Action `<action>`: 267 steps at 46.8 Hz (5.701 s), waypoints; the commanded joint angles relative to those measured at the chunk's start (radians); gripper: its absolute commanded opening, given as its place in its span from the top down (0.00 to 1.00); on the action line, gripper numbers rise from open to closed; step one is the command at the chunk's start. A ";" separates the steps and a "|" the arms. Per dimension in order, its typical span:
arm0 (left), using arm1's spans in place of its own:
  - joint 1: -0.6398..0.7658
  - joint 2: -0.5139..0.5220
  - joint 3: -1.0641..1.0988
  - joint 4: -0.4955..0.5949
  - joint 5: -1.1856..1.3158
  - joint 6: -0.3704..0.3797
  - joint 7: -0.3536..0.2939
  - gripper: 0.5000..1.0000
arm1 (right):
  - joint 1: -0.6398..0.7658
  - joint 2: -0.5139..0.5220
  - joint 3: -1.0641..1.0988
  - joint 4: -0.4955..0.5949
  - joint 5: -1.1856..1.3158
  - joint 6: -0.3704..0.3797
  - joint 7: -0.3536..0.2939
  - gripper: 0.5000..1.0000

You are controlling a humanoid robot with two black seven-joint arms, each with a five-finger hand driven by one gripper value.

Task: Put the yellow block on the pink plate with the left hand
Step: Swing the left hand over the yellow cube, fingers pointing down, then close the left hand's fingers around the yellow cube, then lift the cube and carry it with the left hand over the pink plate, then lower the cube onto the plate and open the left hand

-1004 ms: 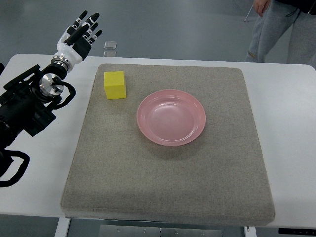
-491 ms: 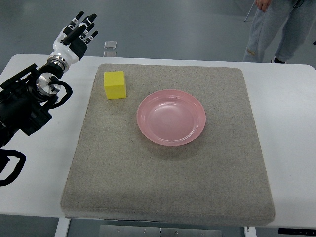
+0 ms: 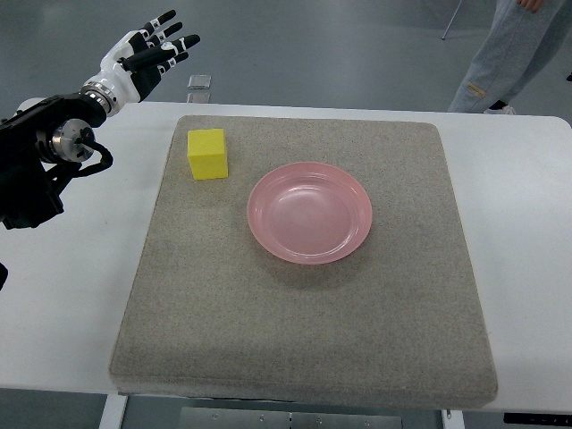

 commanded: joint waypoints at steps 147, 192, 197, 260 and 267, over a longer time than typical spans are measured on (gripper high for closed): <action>-0.149 0.093 0.372 -0.219 1.234 0.083 -0.034 1.00 | 0.000 0.000 0.000 0.000 0.000 0.000 0.000 0.15; -0.234 0.101 0.352 -0.395 1.187 0.111 -0.034 1.00 | 0.000 0.000 0.000 0.000 0.000 0.000 0.000 0.15; -0.238 0.102 0.350 -0.469 1.188 0.118 -0.034 1.00 | 0.000 0.000 0.000 0.000 0.000 0.000 0.000 0.15; -0.232 -0.066 0.370 -0.498 1.382 0.035 -0.031 1.00 | 0.000 0.000 0.000 0.000 0.000 0.000 0.000 0.15; -0.228 -0.065 0.370 -0.500 1.382 0.045 -0.034 1.00 | 0.000 0.000 0.000 0.000 0.000 0.000 0.000 0.15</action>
